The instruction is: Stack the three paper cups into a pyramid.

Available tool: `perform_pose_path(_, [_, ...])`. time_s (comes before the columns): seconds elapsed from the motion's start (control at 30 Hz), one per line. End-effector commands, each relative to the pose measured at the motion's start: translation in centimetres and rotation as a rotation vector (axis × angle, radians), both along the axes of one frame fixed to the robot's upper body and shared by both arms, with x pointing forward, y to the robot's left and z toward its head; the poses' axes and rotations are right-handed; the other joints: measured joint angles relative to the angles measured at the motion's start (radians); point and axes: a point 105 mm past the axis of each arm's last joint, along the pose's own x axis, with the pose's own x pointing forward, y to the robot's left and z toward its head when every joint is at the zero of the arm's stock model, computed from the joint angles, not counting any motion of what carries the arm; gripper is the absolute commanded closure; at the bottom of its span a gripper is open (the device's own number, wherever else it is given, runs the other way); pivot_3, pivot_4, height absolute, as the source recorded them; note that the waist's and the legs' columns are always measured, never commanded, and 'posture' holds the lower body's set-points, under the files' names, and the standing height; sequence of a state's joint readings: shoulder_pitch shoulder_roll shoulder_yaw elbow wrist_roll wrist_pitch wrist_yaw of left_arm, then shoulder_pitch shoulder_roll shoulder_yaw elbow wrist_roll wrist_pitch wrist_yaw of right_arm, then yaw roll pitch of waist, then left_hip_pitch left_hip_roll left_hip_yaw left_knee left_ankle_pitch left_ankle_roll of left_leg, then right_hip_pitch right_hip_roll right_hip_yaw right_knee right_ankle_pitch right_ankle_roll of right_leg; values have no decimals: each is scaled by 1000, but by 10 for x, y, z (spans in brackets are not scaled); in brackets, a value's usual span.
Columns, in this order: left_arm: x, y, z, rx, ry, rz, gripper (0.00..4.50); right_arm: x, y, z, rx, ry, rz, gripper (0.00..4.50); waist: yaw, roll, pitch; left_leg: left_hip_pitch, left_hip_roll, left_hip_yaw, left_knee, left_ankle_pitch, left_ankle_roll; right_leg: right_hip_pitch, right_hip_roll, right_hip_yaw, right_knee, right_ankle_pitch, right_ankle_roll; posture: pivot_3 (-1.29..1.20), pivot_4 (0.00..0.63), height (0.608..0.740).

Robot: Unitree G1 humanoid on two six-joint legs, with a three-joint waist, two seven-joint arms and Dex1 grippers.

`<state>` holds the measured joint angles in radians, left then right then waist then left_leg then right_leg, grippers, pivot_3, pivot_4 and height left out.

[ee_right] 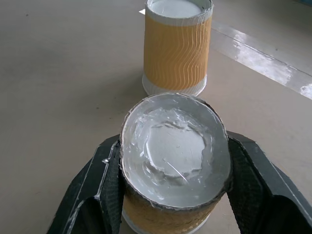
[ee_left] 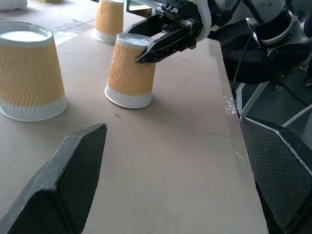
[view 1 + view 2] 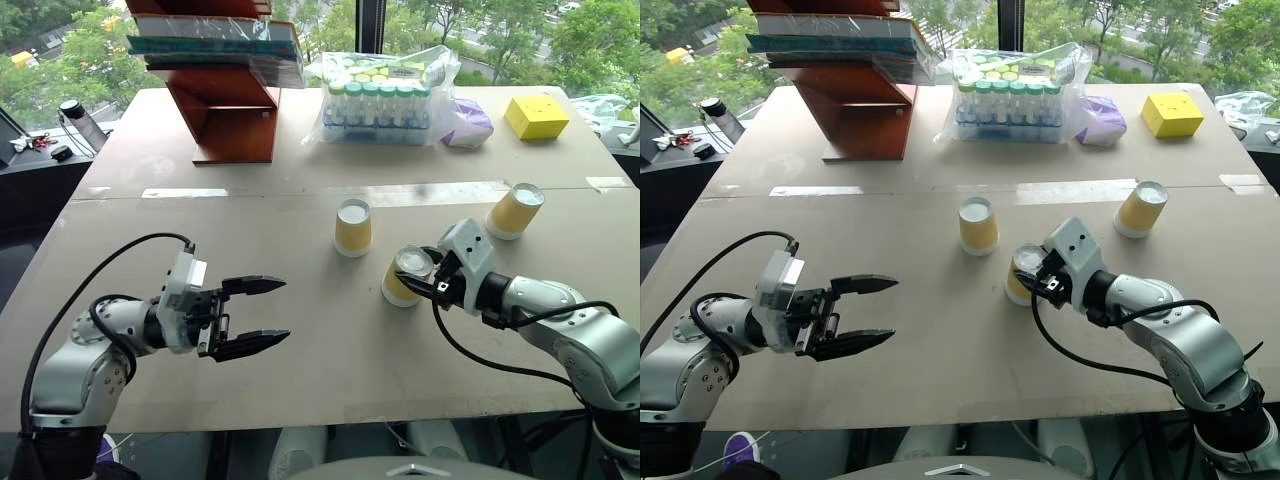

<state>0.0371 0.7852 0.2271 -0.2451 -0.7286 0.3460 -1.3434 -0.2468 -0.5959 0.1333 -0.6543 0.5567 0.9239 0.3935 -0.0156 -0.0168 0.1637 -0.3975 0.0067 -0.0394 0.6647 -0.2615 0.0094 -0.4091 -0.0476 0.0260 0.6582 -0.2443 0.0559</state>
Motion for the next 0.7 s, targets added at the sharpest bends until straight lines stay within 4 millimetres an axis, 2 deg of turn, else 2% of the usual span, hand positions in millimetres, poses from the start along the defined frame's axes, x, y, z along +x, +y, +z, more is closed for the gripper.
perform_pose_path(0.03, [10, -2, 2, 7, -39, 52, 0, -2, 4, 12, 13, -62, 43, 697, 0, 0, 0, 0, 0, 0, 0, 0, 0, 0, 0, 0, 0, 0, 0, 0, 150, 740])
perform_pose_path(0.07, [14, -2, 3, 8, -60, 73, 0, -3, 3, 15, 9, -80, 53, 134, 1, 0, 0, 0, 0, 0, 0, 0, 0, 0, 0, 0, 0, 0, 0, 0, 150, 740])
perform_pose_path(0.1, [20, -3, 4, -3, -66, 103, 0, -7, 4, 22, 13, -123, 86, 51, 2, 0, 0, 0, 0, 0, 0, 0, 0, 0, 0, 0, 0, 0, 0, 0, 150, 740])
perform_pose_path(0.27, [39, -9, 9, -13, -62, 141, 0, -24, -2, 48, 69, -231, 147, 51, 4, -1, 0, -1, -1, -1, 0, 0, 0, 0, 0, -1, 0, 0, 0, 0, 150, 740])
perform_pose_path(0.37, [62, -20, 15, 14, -55, 180, 0, -41, -11, 67, 129, -331, 185, 51, 9, -1, 0, -1, -1, -2, 1, 0, 0, 0, 0, -2, 0, 0, 0, 0, 150, 740])
perform_pose_path(0.6, [106, -51, 14, 75, -77, 203, 0, -68, -43, 75, 124, -406, 121, 51, 5, -2, 0, -1, -4, -2, 2, 0, 0, 2, 0, -2, 0, 0, 1, 0, 150, 740])
perform_pose_path(0.7, [119, -63, 12, 73, -87, 196, 0, -81, -53, 76, 102, -436, 88, 51, 2, -2, 0, 0, -4, -2, 2, 0, 0, 2, 0, -2, 1, 0, 1, 0, 150, 740])
